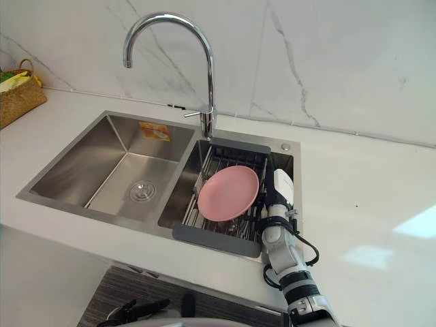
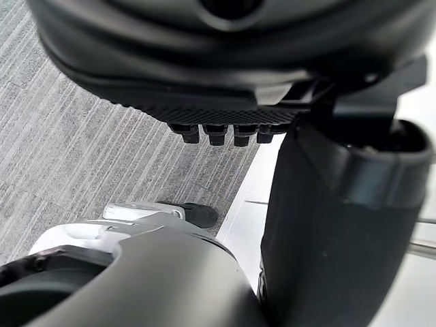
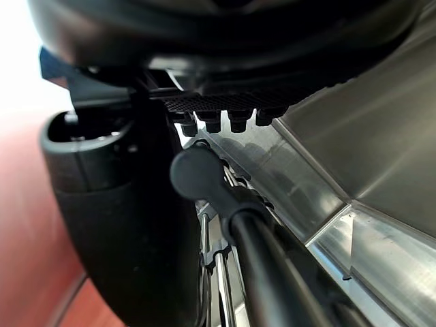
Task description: Walk over to the sink, pick up the cup, carry it to the dishwasher, place the cup inside the dishwasher, then close the dishwasher door
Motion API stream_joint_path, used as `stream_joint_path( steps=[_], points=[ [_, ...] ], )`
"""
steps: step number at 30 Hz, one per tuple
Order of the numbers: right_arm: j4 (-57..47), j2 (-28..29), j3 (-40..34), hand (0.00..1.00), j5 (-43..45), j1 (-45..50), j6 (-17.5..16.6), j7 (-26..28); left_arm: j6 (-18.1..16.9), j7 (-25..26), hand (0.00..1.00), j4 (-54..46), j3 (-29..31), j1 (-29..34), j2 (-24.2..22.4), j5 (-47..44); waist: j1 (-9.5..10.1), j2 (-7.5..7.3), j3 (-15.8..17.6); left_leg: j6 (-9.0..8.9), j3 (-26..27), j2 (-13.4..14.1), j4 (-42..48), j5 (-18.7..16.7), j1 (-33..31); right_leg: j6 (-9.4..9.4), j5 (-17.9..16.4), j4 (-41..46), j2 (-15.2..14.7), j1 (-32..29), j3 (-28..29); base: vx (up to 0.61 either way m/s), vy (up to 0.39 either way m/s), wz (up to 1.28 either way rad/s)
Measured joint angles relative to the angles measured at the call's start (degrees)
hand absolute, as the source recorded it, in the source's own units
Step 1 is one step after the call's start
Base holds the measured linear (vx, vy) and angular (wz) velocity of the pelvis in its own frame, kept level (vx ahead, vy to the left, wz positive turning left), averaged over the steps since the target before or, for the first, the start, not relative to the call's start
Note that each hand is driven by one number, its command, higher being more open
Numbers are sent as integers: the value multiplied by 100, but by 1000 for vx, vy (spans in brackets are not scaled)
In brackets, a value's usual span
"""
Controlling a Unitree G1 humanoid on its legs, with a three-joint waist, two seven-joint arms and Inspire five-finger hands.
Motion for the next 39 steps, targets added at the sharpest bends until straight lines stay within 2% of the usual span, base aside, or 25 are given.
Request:
stream_joint_path(
  steps=[7,18,28,39],
  points=[
    [-10,-52,10,100,-419,0,-80,208,4,-11,100,5,0,0,40,0,-12,-65,13,1,-37,0,0,-1,11,1,1,28,0,0,-8,14,-8,0],
    [-213,-336,197,100,-951,78,-617,109,-20,-39,100,3,1,0,46,-1,-34,-70,22,-1,-43,2,0,-27,-11,43,26,42,-1,-17,-10,3,-2,0],
    [-755,-970,239,100,-1358,360,-1574,317,-38,-47,100,17,2,39,55,-4,-108,-61,25,-10,58,12,3,-13,23,66,43,152,-41,-113,123,62,-17,-5],
    [-1377,-1525,237,100,-1572,717,-2436,601,-70,-48,100,71,2,74,59,-128,-180,-9,31,-48,135,106,1,13,34,65,43,181,17,-191,181,33,-33,-6]
  ],
)
